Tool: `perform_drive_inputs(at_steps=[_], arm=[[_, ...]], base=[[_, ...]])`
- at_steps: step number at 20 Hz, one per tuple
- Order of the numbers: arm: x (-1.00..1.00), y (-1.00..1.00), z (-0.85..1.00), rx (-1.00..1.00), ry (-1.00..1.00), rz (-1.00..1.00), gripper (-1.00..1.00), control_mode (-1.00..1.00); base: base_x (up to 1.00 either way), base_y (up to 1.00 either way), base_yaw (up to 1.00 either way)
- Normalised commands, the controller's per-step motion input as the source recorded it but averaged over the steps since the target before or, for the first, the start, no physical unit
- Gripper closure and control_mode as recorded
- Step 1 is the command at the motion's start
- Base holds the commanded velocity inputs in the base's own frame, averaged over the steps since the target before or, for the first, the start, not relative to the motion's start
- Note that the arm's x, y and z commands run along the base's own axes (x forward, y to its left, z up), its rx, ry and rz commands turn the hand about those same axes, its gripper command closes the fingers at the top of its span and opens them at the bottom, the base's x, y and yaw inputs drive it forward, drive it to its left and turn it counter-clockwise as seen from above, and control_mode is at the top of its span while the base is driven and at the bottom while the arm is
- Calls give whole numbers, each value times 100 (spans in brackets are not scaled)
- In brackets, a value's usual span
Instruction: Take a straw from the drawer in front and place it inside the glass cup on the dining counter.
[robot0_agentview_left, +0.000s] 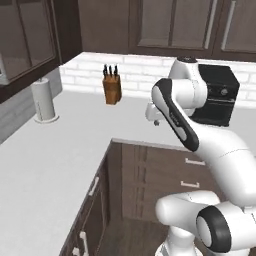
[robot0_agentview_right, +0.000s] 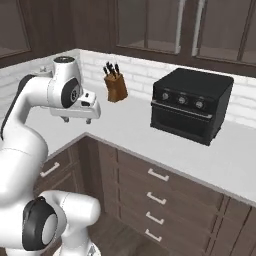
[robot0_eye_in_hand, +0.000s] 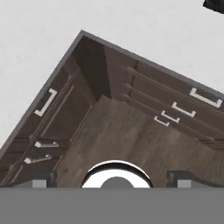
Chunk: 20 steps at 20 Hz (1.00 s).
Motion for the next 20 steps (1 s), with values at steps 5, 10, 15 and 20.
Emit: perform_drive_inputs(at_steps=[5, 10, 15, 20], arm=[[0, 0, 0, 0, 0, 0, -100, 100], [0, 0, 0, 0, 0, 0, -100, 100], [0, 0, 0, 0, 0, 0, -100, 100], [0, 0, 0, 0, 0, 0, -100, 100]], base=[[-59, 39, -39], [-9, 54, -5], [0, 57, 3], [-26, 54, 10]])
